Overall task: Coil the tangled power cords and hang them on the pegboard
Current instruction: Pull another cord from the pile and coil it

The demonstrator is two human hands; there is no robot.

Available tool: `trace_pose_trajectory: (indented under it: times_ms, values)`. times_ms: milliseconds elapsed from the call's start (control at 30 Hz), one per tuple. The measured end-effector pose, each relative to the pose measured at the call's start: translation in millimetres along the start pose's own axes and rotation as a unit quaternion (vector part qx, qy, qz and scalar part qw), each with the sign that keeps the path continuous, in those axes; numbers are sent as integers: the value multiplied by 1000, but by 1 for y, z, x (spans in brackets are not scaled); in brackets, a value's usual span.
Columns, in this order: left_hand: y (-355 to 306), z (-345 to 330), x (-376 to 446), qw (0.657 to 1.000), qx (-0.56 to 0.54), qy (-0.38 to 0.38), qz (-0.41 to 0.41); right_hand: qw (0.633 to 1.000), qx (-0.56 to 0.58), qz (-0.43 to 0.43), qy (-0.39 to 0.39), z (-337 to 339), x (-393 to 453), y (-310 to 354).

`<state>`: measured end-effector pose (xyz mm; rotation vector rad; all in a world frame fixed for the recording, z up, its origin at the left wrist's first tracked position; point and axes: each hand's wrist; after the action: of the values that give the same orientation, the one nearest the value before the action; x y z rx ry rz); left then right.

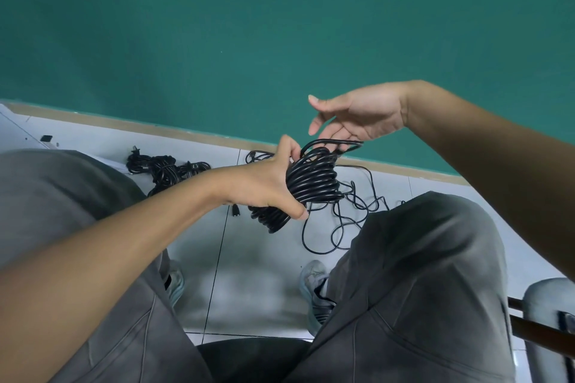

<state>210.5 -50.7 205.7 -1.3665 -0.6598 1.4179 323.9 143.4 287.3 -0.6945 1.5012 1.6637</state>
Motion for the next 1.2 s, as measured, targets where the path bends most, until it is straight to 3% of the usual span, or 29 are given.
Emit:
trace_pose_trajectory:
  times_ms: [233, 367, 500, 767, 1033, 1200]
  values:
    - [4, -7, 8, 998, -38, -11, 54, 995, -82, 4, -49, -11, -7, 14]
    - [6, -12, 14, 992, -76, 15, 99, 972, -225, 16, -58, -36, -7, 36]
    - [15, -28, 15, 982, -95, 59, 154, 960, -270, -19, -65, -65, -1, 54]
    - [31, -21, 21, 967, -205, -22, 150, 942, -316, 47, -105, -74, -26, 56]
    - [29, -8, 33, 948, -275, -147, 57, 961, -194, 102, -171, -57, -51, 12]
    - [18, -1, 34, 928, -293, -229, 10, 978, -72, 129, -146, -48, -53, -16]
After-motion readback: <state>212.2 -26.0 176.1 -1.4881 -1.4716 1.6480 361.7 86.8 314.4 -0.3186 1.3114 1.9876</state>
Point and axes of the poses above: each hand's wrist, its own x-axis towards the middle knuckle, its own z-axis out of the back of the hand, y = z × x
